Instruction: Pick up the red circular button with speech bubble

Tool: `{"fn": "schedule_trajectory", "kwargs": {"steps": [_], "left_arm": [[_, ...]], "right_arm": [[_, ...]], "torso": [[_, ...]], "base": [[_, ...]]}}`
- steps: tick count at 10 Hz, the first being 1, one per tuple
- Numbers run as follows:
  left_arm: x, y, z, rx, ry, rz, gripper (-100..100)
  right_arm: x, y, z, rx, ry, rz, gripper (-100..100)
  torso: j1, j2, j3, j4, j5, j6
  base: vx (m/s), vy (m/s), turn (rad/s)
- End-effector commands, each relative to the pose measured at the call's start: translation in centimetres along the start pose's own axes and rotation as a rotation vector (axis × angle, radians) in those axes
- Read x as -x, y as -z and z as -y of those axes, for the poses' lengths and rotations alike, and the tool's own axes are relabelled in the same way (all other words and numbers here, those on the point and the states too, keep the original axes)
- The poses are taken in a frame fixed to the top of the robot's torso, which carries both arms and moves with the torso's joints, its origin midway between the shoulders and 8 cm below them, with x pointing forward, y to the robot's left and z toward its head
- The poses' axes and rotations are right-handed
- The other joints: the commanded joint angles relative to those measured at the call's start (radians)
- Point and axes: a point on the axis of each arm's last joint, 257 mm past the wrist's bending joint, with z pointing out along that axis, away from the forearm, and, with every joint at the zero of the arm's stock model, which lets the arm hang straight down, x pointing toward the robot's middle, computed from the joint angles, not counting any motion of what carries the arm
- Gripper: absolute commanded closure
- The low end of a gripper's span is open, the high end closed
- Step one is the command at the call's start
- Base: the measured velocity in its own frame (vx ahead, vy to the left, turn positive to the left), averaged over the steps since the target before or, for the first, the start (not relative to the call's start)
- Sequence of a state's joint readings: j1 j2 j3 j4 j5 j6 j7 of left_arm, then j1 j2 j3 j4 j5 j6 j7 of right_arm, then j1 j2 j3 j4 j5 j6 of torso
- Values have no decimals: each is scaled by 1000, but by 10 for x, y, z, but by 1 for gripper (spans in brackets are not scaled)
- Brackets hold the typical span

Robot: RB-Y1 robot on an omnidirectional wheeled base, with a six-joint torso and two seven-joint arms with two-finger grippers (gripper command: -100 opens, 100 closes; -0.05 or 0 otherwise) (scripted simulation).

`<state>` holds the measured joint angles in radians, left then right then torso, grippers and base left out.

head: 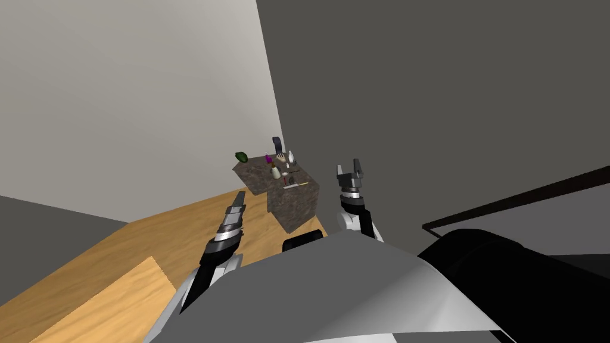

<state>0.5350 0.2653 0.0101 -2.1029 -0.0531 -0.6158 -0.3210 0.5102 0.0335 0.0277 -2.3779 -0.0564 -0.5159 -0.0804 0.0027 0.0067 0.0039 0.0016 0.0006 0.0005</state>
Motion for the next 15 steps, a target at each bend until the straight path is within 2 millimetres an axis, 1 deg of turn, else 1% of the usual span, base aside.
{"fn": "schedule_trajectory", "kwargs": {"steps": [1,2,3,4,5,6,7,8,9,10,11,12,13,14,15], "left_arm": [[-2,3,-4,-5,-39,-34,-100],[-9,9,-11,-6,-101,-80,-100],[-10,9,-10,-11,-107,-92,-100],[-16,15,-18,-13,-170,-141,-100],[-17,15,-18,-19,-177,-153,-100],[-23,23,-27,-23,-241,-203,-100],[-24,23,-27,-29,-248,-217,-100],[-30,32,-36,-36,-314,-271,-100],[-31,32,-36,-42,-321,-284,-100],[-37,42,-46,-50,-385,-339,-100],[-37,42,-46,-58,-393,-355,-100],[-42,53,-57,-66,-456,-410,-100],[-42,54,-57,-76,-465,-428,-100],[-47,66,-68,-85,-525,-484,-100],[-47,66,-69,-96,-536,-504,-100]], "right_arm": [[0,0,0,0,0,0,0],[0,0,0,0,0,0,0],[0,0,0,0,0,0,0],[0,0,0,0,0,0,0],[0,0,0,0,0,0,0],[0,0,0,0,0,0,0],[0,0,0,0,0,0,0],[0,0,0,0,0,0,0],[0,0,0,0,0,0,0],[0,0,0,0,0,0,0],[0,0,0,0,0,0,0],[0,0,0,0,0,0,0],[0,0,0,0,0,0,0],[0,0,0,0,0,0,0],[0,0,0,0,0,0,0]], "torso": [[0,0,0,0,0,0],[0,-1,-1,0,0,-1],[-1,-1,-1,0,0,0],[0,-2,-1,0,0,-1],[-1,-2,-1,0,0,0],[0,-2,-1,0,0,-1],[0,-1,-1,0,0,0],[0,-2,-1,0,0,-1],[-1,-2,-1,0,0,0],[0,-3,-1,0,0,-1],[0,-2,-1,0,0,0],[0,-3,-2,0,0,-1],[0,-2,-1,0,0,0],[0,-3,-2,-1,0,-1],[0,-3,-2,-1,0,0]], "base": [[-77,17,-105],[-76,7,-216],[-71,11,-138],[-69,7,-305],[-72,10,-114],[-91,12,-243],[-79,10,-177],[-81,-2,-249],[-65,6,-166],[-72,13,-316],[-63,10,-164],[-74,-6,-295],[-61,-4,-192],[-68,4,-416],[-59,15,-152]]}}
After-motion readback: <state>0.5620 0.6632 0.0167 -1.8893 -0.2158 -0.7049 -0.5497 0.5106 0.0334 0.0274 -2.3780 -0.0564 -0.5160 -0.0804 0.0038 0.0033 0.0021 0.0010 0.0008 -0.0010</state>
